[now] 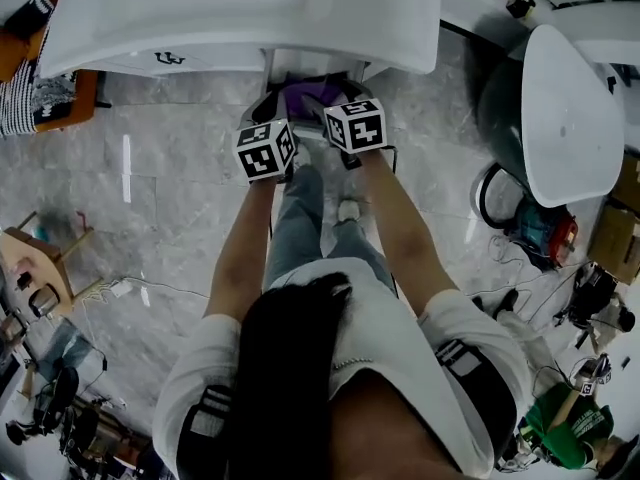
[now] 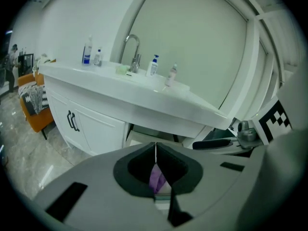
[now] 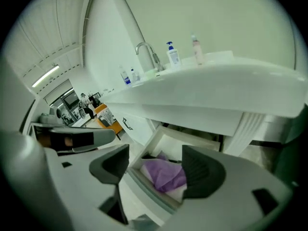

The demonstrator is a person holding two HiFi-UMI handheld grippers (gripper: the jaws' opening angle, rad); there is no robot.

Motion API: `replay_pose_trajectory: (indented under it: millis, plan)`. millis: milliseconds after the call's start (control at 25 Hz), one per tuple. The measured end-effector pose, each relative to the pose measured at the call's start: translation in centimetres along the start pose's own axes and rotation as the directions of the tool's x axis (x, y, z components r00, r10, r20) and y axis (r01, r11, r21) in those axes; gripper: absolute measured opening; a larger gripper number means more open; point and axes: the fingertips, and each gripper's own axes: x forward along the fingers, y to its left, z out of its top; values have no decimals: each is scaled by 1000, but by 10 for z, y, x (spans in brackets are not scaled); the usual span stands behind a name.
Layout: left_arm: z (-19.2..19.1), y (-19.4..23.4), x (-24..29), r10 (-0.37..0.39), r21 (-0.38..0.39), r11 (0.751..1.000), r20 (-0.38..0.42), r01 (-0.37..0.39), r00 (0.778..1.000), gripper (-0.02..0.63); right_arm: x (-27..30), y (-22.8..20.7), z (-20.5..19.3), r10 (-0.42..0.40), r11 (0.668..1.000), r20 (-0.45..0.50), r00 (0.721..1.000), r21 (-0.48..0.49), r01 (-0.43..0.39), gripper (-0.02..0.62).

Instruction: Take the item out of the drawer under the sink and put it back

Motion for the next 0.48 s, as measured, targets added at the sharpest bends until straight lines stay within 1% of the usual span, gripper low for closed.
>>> replay_pose_trajectory:
  millis: [280, 480]
  plan:
    - [16, -33, -39, -13, 22, 1000, 63, 11, 998, 9, -50, 10, 13, 11, 1000, 42, 999, -30, -9, 333]
    - [19, -51, -66, -21, 41, 999, 104, 17, 994, 9, -76, 23, 14, 18, 1000, 76, 997, -10, -18, 333]
